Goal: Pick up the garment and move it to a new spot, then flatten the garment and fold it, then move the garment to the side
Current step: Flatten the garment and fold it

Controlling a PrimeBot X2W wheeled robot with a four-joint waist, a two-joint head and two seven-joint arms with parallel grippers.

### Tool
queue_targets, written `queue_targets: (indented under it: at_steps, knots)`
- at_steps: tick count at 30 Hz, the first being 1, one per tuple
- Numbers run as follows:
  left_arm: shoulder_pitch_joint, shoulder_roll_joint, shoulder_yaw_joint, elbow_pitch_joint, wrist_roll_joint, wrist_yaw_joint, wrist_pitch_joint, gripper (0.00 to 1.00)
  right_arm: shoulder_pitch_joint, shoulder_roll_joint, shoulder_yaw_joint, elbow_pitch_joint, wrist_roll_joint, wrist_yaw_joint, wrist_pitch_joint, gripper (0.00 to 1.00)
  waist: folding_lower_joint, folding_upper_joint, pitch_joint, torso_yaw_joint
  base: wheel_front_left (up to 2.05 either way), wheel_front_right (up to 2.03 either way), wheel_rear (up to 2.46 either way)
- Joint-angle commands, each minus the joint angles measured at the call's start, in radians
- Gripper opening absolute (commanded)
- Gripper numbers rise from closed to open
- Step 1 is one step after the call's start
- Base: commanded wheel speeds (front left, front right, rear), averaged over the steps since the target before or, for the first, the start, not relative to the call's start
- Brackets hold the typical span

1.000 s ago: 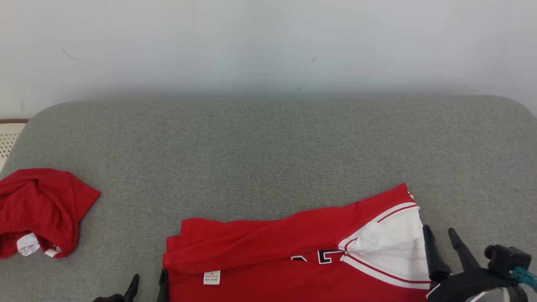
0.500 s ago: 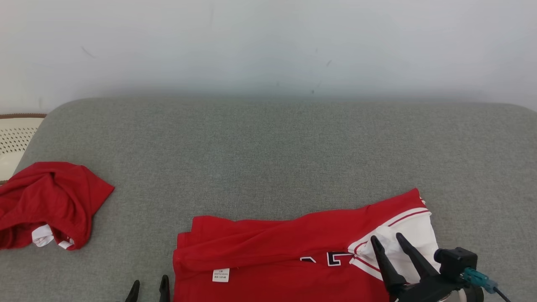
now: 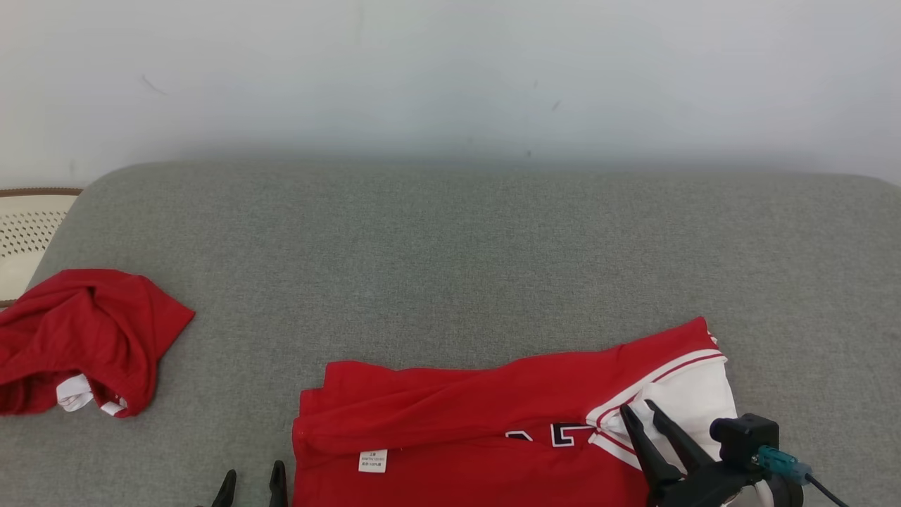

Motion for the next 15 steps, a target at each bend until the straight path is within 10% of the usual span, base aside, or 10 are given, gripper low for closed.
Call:
queue_targets:
  at_steps: [1,9,13,15]
  knots:
    - [0.013,0.002,-0.001,-0.001,-0.002,0.003,-0.001,1.0,0.002,-0.004,0.006,0.006,0.008,-0.001,0.0,0.43,0.0,0.0,0.001,-0.001,0.0,0.0,0.0]
    - [-0.003,0.002,-0.003,-0.009,-0.007,0.001,-0.001,1.0,0.03,-0.003,0.034,-0.006,0.012,-0.001,0.0,0.04,0.0,0.0,0.013,-0.008,0.0,0.0,0.0]
    - [-0.008,0.002,-0.004,-0.016,-0.003,-0.001,-0.001,1.0,0.071,-0.006,0.026,-0.042,-0.002,-0.001,0.0,0.14,0.0,0.0,0.02,-0.012,0.0,0.0,0.0]
    - [-0.009,0.002,-0.002,-0.019,0.0,-0.002,-0.001,1.0,0.095,-0.007,0.01,-0.059,-0.009,-0.001,0.0,0.56,0.0,0.0,0.024,-0.015,0.0,0.0,0.0]
